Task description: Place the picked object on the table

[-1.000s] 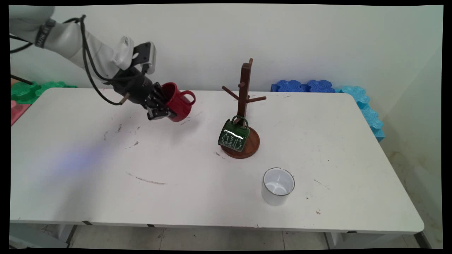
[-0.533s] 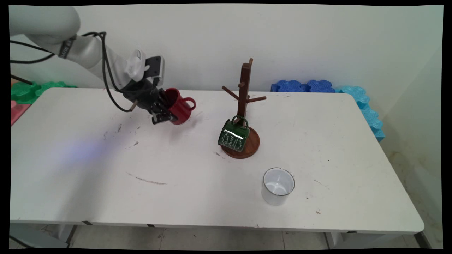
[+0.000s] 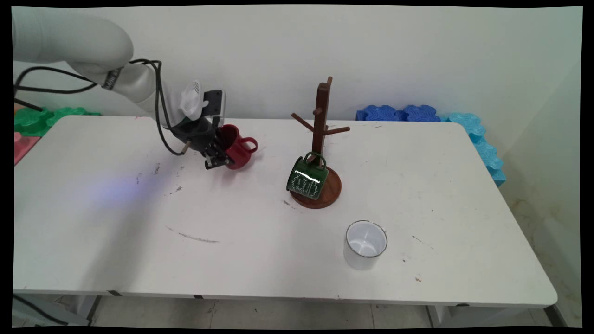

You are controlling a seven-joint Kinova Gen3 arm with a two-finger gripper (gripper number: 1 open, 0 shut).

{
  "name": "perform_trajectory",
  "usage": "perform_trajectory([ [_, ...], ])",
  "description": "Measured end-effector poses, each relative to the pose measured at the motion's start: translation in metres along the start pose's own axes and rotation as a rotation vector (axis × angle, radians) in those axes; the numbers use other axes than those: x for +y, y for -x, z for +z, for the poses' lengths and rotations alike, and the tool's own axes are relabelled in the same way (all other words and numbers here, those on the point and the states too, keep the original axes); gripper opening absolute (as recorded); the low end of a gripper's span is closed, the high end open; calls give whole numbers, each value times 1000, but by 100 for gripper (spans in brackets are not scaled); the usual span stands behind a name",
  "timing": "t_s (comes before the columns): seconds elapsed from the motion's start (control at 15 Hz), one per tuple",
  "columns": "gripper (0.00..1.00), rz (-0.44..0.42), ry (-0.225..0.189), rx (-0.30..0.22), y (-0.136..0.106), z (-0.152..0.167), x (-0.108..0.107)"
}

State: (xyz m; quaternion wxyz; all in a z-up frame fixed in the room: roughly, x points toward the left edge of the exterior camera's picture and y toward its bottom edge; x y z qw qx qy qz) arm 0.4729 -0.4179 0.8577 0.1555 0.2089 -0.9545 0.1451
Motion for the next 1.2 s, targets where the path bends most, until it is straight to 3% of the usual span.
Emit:
perform_trajectory([
  [0.6, 0, 17, 9, -34, 4, 27, -3],
  [0.67, 100, 20, 10, -36, 4, 30, -4],
  [0.8, 100, 23, 10, -38, 4, 33, -4],
  [0.87, 100, 47, 19, -33, -13, 43, -17],
  [1.2, 100, 54, 13, -34, -8, 45, -15],
])
